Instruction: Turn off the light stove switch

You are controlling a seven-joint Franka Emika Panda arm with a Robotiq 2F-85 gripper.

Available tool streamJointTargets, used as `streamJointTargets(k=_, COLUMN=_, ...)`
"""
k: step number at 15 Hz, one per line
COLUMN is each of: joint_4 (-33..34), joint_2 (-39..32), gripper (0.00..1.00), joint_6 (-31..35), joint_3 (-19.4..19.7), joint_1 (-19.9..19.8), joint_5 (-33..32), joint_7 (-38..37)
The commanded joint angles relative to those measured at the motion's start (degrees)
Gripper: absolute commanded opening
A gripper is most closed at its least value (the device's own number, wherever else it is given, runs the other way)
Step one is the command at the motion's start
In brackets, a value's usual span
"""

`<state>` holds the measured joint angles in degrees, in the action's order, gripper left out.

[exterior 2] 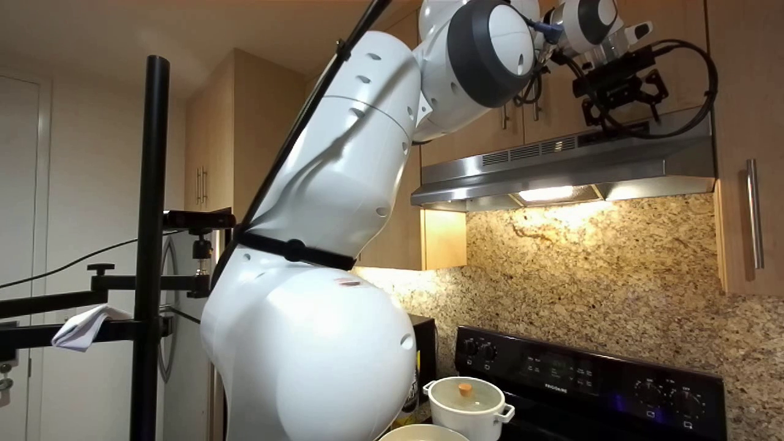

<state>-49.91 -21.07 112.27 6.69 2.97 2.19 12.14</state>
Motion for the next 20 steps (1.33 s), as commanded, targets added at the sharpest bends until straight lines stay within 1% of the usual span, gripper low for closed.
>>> streamJointTargets(k=1, joint_4=1.9, joint_2=-0.7, gripper=1.0, joint_6=-1.3, joint_3=-0.6, joint_1=-1.1, joint_5=1.7, joint_7=2.2)
streamJointTargets(k=11, joint_4=5.1, joint_2=-3.0, gripper=1.0, joint_6=-1.7, joint_3=-0.8, joint_1=-2.2, joint_5=2.3, joint_7=2.6)
streamJointTargets(k=20, joint_4=11.0, joint_2=-6.7, gripper=1.0, joint_6=-5.5, joint_3=-0.8, joint_1=-3.3, joint_5=2.3, joint_7=1.5)
